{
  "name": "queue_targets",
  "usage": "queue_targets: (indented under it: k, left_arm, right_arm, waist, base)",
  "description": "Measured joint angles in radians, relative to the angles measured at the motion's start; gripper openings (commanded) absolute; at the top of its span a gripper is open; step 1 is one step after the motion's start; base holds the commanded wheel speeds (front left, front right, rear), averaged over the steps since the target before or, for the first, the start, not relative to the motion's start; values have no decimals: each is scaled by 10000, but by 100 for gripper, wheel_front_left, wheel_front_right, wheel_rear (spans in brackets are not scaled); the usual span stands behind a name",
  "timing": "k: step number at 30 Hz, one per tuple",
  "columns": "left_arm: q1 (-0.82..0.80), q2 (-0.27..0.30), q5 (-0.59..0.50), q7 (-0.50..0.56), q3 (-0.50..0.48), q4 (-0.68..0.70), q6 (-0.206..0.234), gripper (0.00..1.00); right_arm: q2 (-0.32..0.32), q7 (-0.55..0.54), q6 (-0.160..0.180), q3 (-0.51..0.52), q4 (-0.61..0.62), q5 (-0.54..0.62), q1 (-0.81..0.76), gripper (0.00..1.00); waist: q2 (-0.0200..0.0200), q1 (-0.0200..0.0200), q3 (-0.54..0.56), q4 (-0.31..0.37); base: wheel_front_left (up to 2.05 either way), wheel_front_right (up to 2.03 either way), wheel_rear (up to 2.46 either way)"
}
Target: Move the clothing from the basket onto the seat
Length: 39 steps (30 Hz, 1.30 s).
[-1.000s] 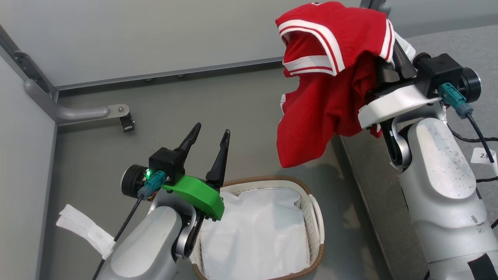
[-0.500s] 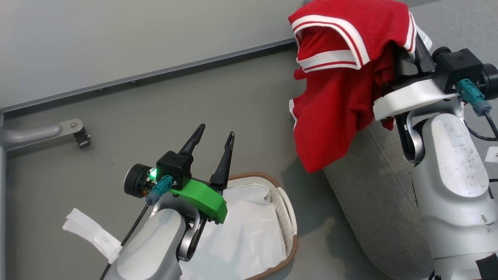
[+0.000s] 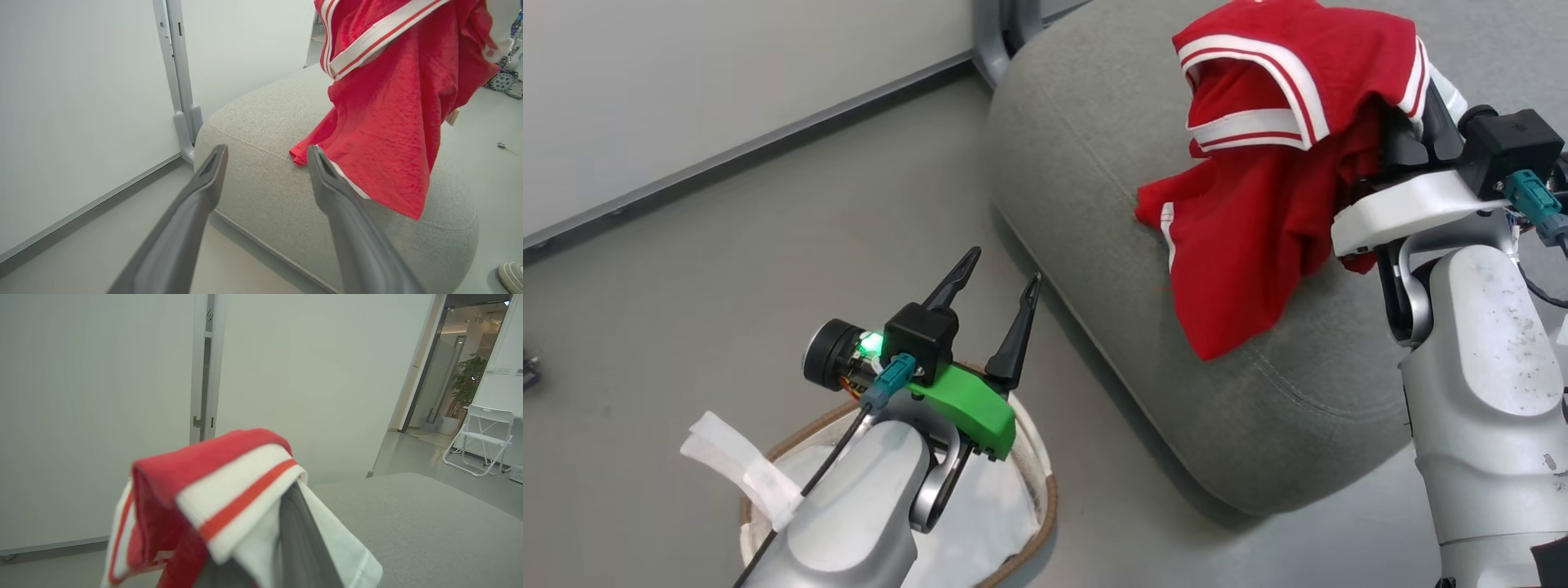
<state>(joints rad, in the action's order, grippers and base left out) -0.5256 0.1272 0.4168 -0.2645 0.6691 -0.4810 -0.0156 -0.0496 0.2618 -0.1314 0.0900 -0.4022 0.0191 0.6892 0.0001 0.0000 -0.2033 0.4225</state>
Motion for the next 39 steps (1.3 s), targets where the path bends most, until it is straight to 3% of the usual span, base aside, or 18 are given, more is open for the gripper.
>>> queue_targets:
  k: [7,12,22,28,33,39]
  left_arm:
    - [-222,-138,-132,2,213,-211,-102,100]
    - [-267,-163,-157,2,343,-343,-109,100]
    - [-591,-199,-332,38,587,-359,-188,100]
    - [-848,-318,-433,36,746,-86,-178,100]
    - [-1218,-439,-449,36,777,230,-128,100]
    - [-1861,-495,-729,67,1011,702,-109,100]
  right_arm:
    - [0,-2,0,-15,-213,-2,3,0]
    - [6,-2,0,4,-332,-2,6,0]
    - [8,-2,0,203,-477,414,387,0]
    - [-40,-2,0,523,-844,1609,1611,0]
    - [-752,-2,0,825,-1296,2449,3232,0]
    - [-2148,-420,0,1237,-1630,3317,5560,0]
  waist:
    - [0,0,-310,831]
    - [0,0,-539,1006]
    - [0,0,-800,515]
    - [0,0,-1142,-29]
    - [0,0,-1563,-519]
    - [0,1,-2319,-1209]
  base:
    - [0,0,0]
    - [0,0,0]
    - [0,0,0]
    - [0,0,0]
    - [0,0,0]
    - [0,0,0]
